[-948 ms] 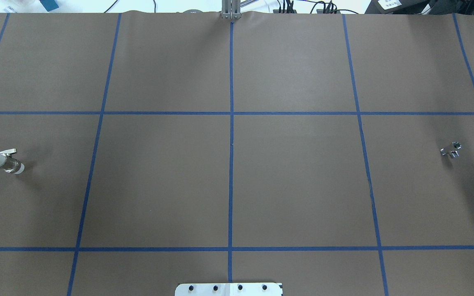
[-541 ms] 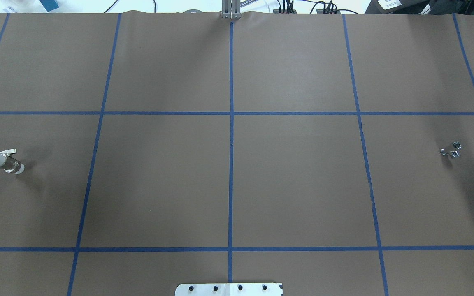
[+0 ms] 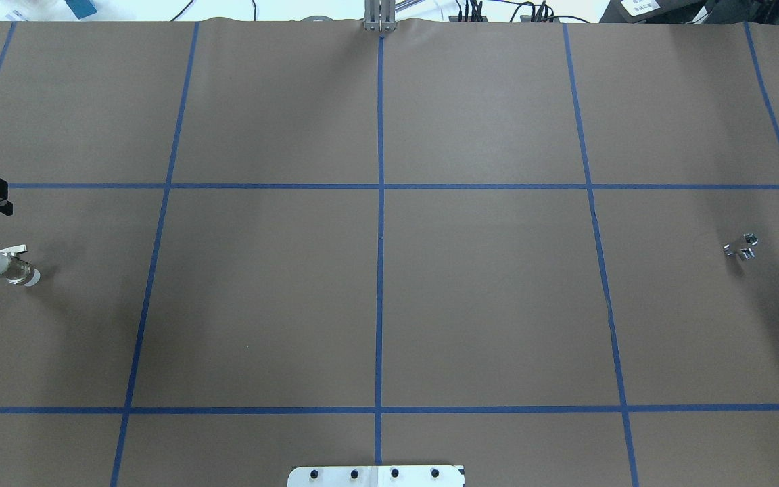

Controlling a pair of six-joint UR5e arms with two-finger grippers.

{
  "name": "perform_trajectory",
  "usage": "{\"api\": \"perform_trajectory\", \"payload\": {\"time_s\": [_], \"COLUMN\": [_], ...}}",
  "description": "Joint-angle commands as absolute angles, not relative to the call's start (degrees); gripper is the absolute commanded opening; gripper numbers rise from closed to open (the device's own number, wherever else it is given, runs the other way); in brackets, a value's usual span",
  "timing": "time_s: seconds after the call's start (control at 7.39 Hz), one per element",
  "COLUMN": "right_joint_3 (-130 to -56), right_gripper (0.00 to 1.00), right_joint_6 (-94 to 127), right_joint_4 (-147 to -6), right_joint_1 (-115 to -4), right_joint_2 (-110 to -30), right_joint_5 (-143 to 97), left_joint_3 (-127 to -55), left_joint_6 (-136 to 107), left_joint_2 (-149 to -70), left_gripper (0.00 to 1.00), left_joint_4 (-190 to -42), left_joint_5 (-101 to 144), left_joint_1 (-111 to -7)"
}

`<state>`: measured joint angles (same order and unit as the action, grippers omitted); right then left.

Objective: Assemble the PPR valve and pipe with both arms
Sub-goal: 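Lower the left gripper onto the white pipe fitting with silver handle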

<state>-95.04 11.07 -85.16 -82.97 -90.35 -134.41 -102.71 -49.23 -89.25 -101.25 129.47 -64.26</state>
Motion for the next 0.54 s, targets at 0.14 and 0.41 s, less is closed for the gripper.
{"api": "perform_trajectory", "payload": {"time_s": [0.14, 0.41], "right_joint_3": [-94.8, -94.6], "right_gripper": [1.00, 1.00], "right_joint_6": [11.1, 11.0], "right_joint_4": [-85.2, -85.2], "right_joint_1": [-83.0, -83.0], "right_joint_2": [-90.4, -90.4], "right_joint_5": [-134.3, -134.2], "left_joint_3": [-102.7, -102.5], "left_joint_6": [-52.0, -54.6], "left_joint_2": [-85.3, -85.6], "left_gripper": [1.00, 1.00], "left_joint_4": [-107.0, -107.1], "left_joint_5": [129.0, 127.3], "left_joint_1": [-61.8, -58.2]}}
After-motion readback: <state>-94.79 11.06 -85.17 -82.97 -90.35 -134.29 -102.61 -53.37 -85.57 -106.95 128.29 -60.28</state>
